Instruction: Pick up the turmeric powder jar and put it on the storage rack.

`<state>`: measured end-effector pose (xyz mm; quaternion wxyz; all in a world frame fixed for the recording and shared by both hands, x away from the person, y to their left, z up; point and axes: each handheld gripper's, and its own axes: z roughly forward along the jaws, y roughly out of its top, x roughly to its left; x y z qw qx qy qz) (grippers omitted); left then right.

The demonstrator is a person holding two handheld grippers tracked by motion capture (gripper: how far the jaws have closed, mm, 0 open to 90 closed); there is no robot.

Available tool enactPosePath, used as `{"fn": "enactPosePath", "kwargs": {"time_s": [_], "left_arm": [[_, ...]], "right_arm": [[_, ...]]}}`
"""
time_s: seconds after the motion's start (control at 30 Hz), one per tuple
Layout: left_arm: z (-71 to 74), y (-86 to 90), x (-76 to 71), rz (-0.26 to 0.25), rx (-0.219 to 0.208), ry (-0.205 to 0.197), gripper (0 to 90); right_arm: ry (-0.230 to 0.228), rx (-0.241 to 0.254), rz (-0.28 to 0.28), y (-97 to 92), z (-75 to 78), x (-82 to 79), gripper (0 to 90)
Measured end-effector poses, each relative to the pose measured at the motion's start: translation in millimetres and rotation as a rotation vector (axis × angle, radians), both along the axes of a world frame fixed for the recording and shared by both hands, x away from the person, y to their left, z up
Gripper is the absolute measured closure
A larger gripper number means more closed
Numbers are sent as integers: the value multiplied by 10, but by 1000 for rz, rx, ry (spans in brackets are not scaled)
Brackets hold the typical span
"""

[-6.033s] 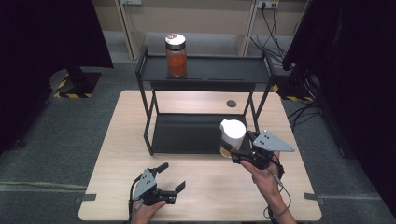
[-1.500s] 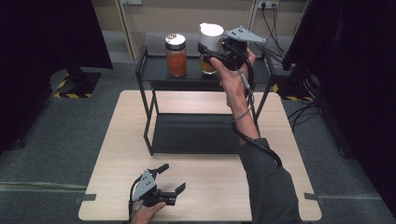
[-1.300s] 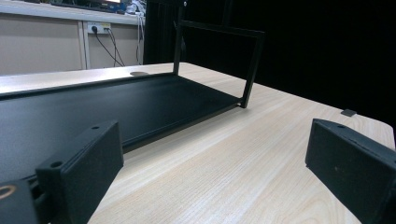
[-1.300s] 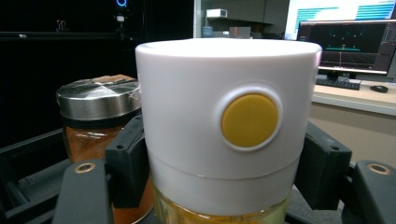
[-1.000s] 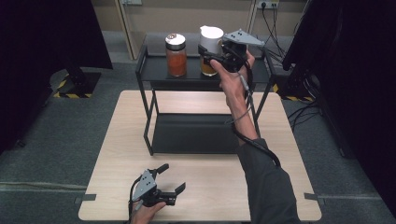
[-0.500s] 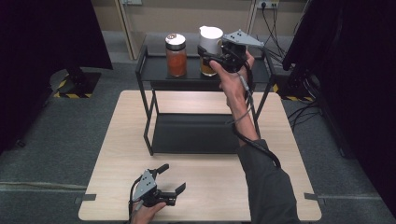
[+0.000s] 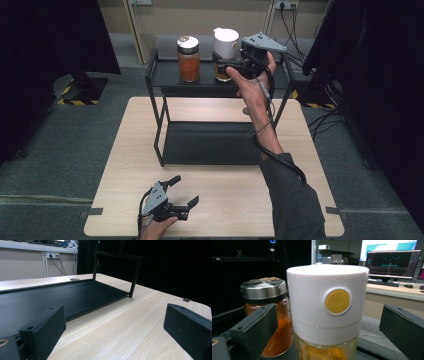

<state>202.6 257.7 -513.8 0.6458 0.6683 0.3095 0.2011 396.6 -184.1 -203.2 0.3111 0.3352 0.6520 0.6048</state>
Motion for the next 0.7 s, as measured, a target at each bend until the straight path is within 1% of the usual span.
{"fn": "enactPosePath", "kwargs": {"time_s": [0.13,0.33,0.37,0.47,0.5,0.7], "left_arm": [[-1,-2,-1,0,-1,-1,34],[-2,0,-3,2,-4,1,34],[-1,2,-2,2,-3,1,34],[-2,3,2,3,-3,3,34],[-3,1,1,4,-4,3,34],[-2,0,2,5,-1,3,34]], "right_arm": [[-6,-4,10,-27,-15,-23,6],[-14,15,28,-114,-59,-63,4],[-17,26,38,-158,-82,-81,4],[-22,27,54,-224,-104,-110,4],[-30,30,59,-271,-127,-138,4],[-35,29,89,-358,-179,-197,4]]}}
